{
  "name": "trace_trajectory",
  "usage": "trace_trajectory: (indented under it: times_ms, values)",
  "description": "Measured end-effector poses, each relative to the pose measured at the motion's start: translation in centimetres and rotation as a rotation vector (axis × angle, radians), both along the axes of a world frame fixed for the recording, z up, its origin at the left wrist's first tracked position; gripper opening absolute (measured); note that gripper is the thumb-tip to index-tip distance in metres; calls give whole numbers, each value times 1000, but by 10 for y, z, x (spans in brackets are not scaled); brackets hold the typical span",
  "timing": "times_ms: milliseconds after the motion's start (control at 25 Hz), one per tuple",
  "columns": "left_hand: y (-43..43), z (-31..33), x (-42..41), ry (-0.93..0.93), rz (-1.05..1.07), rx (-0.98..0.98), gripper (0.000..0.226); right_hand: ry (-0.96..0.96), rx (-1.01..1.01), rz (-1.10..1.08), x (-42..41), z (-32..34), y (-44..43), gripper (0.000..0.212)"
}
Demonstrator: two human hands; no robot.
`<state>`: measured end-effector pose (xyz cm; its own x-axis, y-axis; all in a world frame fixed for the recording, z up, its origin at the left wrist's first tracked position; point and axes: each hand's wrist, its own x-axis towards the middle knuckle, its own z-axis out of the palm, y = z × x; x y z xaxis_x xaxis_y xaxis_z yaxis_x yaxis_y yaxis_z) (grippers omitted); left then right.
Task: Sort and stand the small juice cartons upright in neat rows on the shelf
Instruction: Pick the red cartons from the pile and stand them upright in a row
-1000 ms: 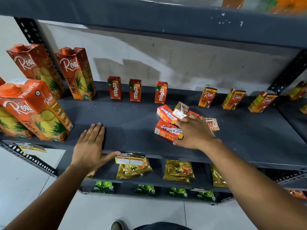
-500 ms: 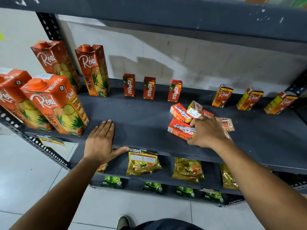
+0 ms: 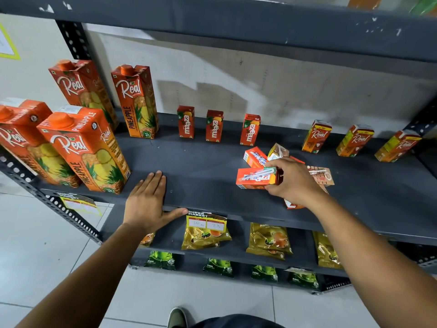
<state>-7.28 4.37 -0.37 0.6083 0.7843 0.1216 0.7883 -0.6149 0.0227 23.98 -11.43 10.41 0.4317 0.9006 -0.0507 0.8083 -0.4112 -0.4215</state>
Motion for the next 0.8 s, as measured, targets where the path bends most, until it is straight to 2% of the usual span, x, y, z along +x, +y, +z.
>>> trace_trajectory:
  times_ms: [240,440,520,800]
  values:
    - [5,2,-6,28,10,3,125,-81,35,278,-7,39,36,68]
    - [-1,4,10,53,-1,6,131,-221,58,503,-28,65,82,65]
    - [9,4,-32,19,111,2,130,-230,19,679,-86,66,132,64]
    - [6,5,-7,42,54,-17,128,-208,-70,748,-100,45,151,62]
